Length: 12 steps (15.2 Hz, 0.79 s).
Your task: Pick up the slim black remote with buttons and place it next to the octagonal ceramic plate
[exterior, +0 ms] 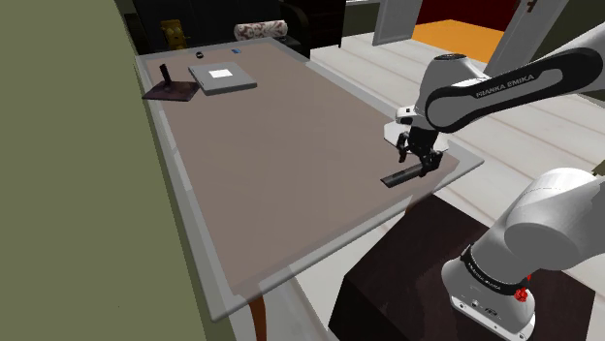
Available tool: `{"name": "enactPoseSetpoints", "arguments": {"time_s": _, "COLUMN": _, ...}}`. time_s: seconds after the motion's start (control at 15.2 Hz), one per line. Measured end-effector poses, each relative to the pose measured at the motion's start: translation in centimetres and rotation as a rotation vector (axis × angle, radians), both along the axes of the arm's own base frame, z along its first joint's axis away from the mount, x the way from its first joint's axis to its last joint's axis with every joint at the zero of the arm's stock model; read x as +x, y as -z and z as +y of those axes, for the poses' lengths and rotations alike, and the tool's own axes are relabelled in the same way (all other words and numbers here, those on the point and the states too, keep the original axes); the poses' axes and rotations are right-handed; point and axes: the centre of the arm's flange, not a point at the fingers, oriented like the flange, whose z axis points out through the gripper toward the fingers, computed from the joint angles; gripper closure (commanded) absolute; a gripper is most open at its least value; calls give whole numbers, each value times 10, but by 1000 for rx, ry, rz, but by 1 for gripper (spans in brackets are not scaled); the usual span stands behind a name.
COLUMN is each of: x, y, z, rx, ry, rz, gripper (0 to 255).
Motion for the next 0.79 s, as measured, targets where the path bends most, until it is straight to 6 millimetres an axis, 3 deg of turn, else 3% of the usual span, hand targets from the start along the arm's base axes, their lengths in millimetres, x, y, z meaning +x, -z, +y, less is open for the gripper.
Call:
{"name": "enactPoseSetpoints", "arguments": {"time_s": 0.2, "x": 0, "y": 0, "z": 0, "rx": 0, "ry": 0, "rz": 0, "gripper": 0}}
{"name": "enactPoseSetpoints", "arguments": {"time_s": 0.53, "x": 4, "y": -46, "z": -1, "rx": 0, "ry": 0, "rz": -2, "gripper": 0}}
{"name": "enactPoseSetpoints", "arguments": {"time_s": 0.79, "x": 4, "y": -50, "z": -1, "rx": 0, "ry": 0, "rz": 0, "gripper": 0}}
